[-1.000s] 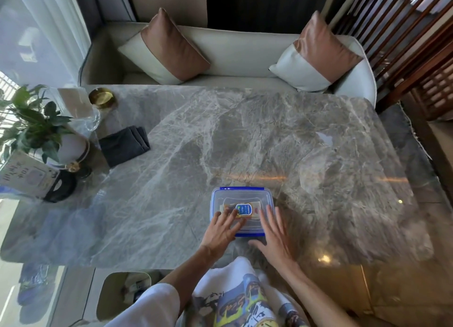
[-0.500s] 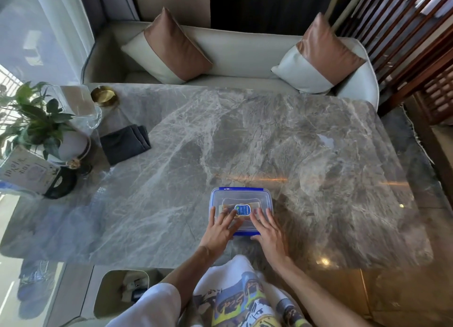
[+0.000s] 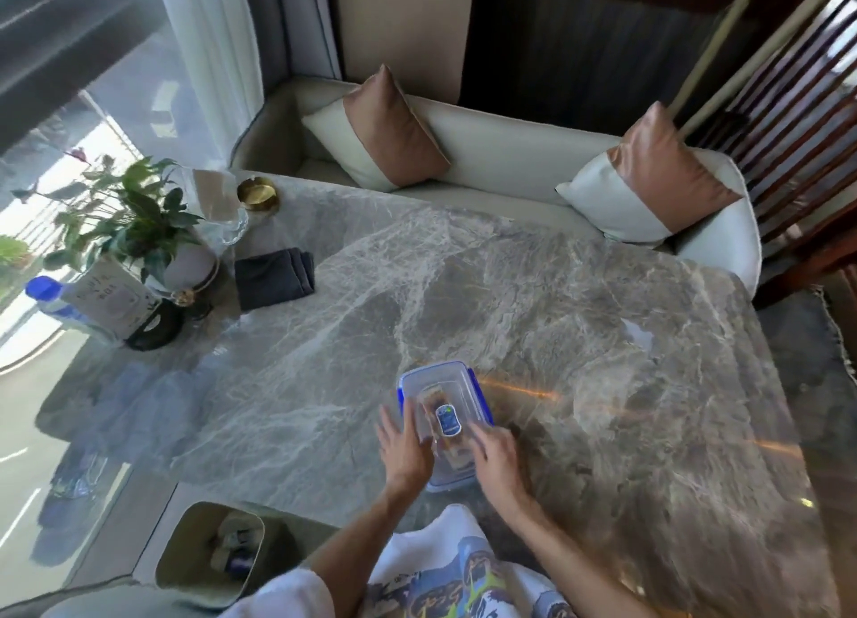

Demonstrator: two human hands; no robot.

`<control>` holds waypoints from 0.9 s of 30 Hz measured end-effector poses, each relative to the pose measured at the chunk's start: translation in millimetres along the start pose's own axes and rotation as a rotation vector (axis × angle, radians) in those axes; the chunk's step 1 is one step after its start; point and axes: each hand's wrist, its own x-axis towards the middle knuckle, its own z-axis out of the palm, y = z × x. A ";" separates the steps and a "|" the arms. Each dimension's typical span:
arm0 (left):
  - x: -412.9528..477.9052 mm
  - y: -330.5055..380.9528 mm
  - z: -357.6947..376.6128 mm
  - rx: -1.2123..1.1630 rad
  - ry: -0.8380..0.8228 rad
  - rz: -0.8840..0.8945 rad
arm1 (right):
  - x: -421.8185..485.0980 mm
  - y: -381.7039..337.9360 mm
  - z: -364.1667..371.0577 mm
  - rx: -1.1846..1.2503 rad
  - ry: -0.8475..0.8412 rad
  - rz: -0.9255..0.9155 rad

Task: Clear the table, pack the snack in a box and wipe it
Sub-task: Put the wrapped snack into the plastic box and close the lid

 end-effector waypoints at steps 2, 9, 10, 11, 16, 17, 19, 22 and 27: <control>-6.8 -1.6 5.8 -0.301 0.011 -0.167 | 22.7 2.1 -13.2 0.094 -0.026 0.194; -12.8 6.7 8.3 -0.579 0.007 -0.283 | 30.5 12.6 -10.1 0.479 -0.222 0.476; -11.0 8.7 7.9 -0.515 0.016 -0.270 | 24.1 14.0 -8.1 0.534 -0.169 0.477; -10.4 11.5 8.1 -0.465 0.016 -0.251 | 18.4 15.6 -8.0 0.575 -0.130 0.480; -12.1 17.8 21.3 -0.368 -0.024 -0.206 | 2.4 35.1 -7.4 0.640 -0.172 0.582; -12.2 18.5 24.2 -0.373 -0.021 -0.205 | 3.7 38.1 -10.6 0.652 -0.187 0.592; -12.4 19.0 28.0 -0.416 -0.029 -0.205 | 7.2 44.1 -15.9 0.661 -0.221 0.584; -18.8 25.2 23.3 -0.580 -0.058 -0.192 | 9.7 47.9 -17.3 0.653 -0.259 0.575; -26.7 16.9 11.0 -0.613 0.007 -0.270 | 22.2 36.6 -13.6 0.606 -0.318 0.442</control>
